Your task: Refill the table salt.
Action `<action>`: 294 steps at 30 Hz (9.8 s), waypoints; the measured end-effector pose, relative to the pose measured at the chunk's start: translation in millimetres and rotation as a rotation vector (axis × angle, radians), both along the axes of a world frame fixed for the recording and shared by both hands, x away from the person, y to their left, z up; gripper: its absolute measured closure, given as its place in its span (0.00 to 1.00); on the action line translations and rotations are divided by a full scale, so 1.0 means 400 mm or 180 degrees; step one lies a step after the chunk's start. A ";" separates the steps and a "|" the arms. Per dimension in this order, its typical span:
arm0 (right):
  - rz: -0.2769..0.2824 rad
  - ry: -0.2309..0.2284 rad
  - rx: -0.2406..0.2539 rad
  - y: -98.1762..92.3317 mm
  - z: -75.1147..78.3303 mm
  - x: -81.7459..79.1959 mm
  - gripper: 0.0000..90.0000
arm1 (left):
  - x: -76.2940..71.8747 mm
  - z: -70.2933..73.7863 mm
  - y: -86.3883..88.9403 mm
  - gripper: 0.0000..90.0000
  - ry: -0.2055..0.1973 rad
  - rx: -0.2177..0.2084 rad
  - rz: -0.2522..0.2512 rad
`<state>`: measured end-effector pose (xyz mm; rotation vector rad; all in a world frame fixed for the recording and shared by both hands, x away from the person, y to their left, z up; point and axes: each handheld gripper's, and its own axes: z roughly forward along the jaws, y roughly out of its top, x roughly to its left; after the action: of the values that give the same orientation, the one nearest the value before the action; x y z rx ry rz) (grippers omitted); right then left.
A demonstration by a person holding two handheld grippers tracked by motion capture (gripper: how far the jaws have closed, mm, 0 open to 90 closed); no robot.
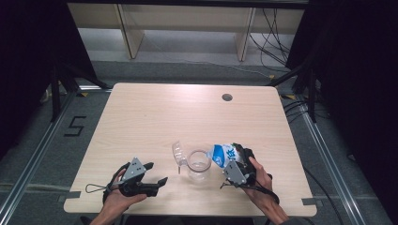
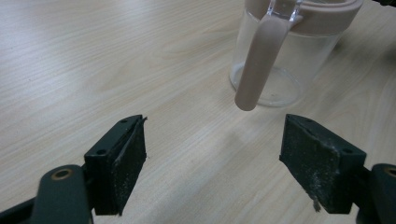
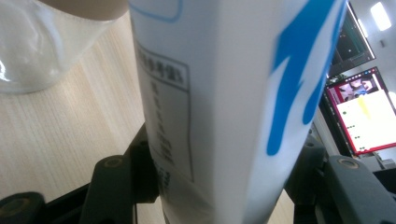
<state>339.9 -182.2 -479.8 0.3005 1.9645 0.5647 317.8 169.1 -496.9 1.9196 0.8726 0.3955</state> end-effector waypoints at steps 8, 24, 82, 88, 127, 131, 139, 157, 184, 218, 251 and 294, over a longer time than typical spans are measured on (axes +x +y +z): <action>0.0017 -0.0023 -0.0094 0.007 -0.007 0.002 0.49 | 0.000 0.000 -0.001 0.24 0.0015 0.0050 0.0015; -0.0048 -0.0107 -0.0242 0.019 -0.015 0.008 0.49 | 0.000 -0.001 -0.003 0.24 0.0004 0.0008 0.0001; 0.0041 -0.0477 -0.0875 0.038 -0.007 0.011 0.50 | 0.001 -0.002 -0.004 0.24 0.0021 0.0038 -0.0001; 0.0039 -0.0466 -0.0876 0.039 -0.006 0.010 0.50 | 0.002 -0.003 -0.006 0.24 0.0025 0.0003 -0.0009; 0.0083 -0.0651 -0.1094 0.049 -0.003 0.019 0.51 | 0.005 -0.004 -0.006 0.24 0.0020 0.0052 -0.0066; 0.0101 -0.0693 -0.1219 0.053 0.002 0.017 0.51 | 0.005 -0.004 -0.007 0.24 0.0021 0.0029 -0.0052; 0.0037 -0.0750 -0.1246 0.053 0.003 0.014 0.52 | 0.003 -0.004 -0.006 0.24 0.0020 0.0037 -0.0047; 0.0056 -0.0833 -0.1400 0.056 0.005 0.016 0.53 | 0.004 -0.003 -0.008 0.24 0.0017 0.0036 -0.0050; 0.0129 -0.1019 -0.1539 0.052 0.005 0.022 0.54 | 0.005 -0.004 -0.010 0.24 0.0026 0.0022 -0.0057; 0.0085 -0.1098 -0.1654 0.055 0.007 0.013 0.56 | 0.005 -0.004 -0.012 0.24 0.0025 0.0022 -0.0045; 0.0125 -0.1204 -0.1701 0.054 0.008 0.013 0.57 | 0.005 -0.003 -0.010 0.24 0.0024 0.0038 -0.0061; 0.0091 -0.1222 -0.1776 0.053 0.012 0.012 0.59 | 0.006 -0.004 -0.012 0.24 0.0017 0.0040 -0.0071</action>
<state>344.8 -161.0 -475.0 -0.1761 1.6688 0.0647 320.3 164.4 -498.4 1.9411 0.8532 0.3835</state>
